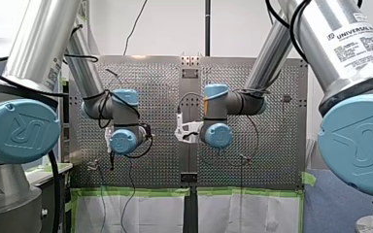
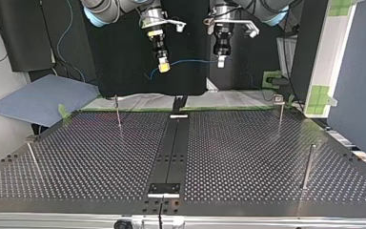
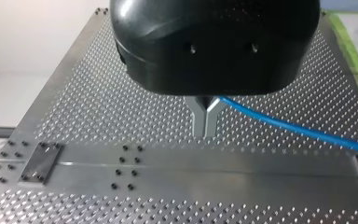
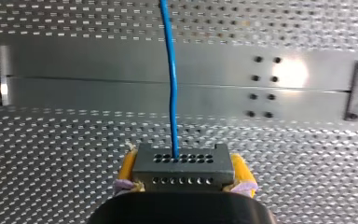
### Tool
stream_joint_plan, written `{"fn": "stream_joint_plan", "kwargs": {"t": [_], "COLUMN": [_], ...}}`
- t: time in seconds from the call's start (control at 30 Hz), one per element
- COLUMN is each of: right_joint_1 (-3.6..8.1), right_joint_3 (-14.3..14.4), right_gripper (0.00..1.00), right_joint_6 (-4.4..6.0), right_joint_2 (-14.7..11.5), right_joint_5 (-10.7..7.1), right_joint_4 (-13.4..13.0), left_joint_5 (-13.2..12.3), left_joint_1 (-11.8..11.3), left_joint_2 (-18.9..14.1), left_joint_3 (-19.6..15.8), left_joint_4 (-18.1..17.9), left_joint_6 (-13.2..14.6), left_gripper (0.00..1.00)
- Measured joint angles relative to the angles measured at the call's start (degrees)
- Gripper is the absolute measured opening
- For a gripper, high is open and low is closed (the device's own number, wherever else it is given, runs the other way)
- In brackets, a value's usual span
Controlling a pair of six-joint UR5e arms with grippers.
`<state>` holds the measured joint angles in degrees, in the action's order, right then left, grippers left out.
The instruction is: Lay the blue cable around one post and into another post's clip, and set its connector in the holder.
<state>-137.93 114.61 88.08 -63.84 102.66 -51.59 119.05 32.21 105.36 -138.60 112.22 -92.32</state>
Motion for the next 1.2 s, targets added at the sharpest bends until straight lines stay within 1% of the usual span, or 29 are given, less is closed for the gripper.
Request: {"fn": "stream_joint_plan", "kwargs": {"t": [0.1, 0.2, 0.37, 0.63, 0.87, 1.1, 1.2], "right_joint_1": [0.09, 0.13, 0.04, 0.12, 0.36, 0.58, 0.58], "right_joint_3": [-1.0, -2.3, -4.5, -8.1, -10.9, -14.1, -15.1], "right_gripper": [0.0, 0.0, 0.0, 0.0, 0.0, 0.0, 0.0], "right_joint_6": [0.13, 0.0, -0.34, -0.67, -0.32, -0.42, -0.56], "right_joint_2": [-1.5, -3.0, -5.2, -8.8, -11.8, -15.7, -17.0], "right_joint_5": [-0.04, -0.04, -0.07, -0.16, -0.52, -0.66, -0.79], "right_joint_4": [1.3, 2.8, 5.0, 8.4, 11.4, 15.3, 17.0], "left_joint_5": [1.0, 1.6, 1.7, 1.6, 1.6, 1.7, 1.7], "left_joint_1": [-0.6, -1.2, -2.2, -3.7, -4.8, -6.3, -7.0], "left_joint_2": [-1.4, -2.9, -5.4, -9.2, -12.2, -15.6, -17.4], "left_joint_3": [0.0, 0.2, 1.3, 4.3, 7.3, 9.6, 10.3], "left_joint_4": [1.4, 3.0, 5.4, 9.2, 12.2, 15.7, 17.4], "left_joint_6": [0.0, -0.1, -0.6, -2.3, -3.4, -5.0, -5.6], "left_gripper": [0.0, 0.0, 0.0, 0.0, 0.0, 0.0, 0.0]}}
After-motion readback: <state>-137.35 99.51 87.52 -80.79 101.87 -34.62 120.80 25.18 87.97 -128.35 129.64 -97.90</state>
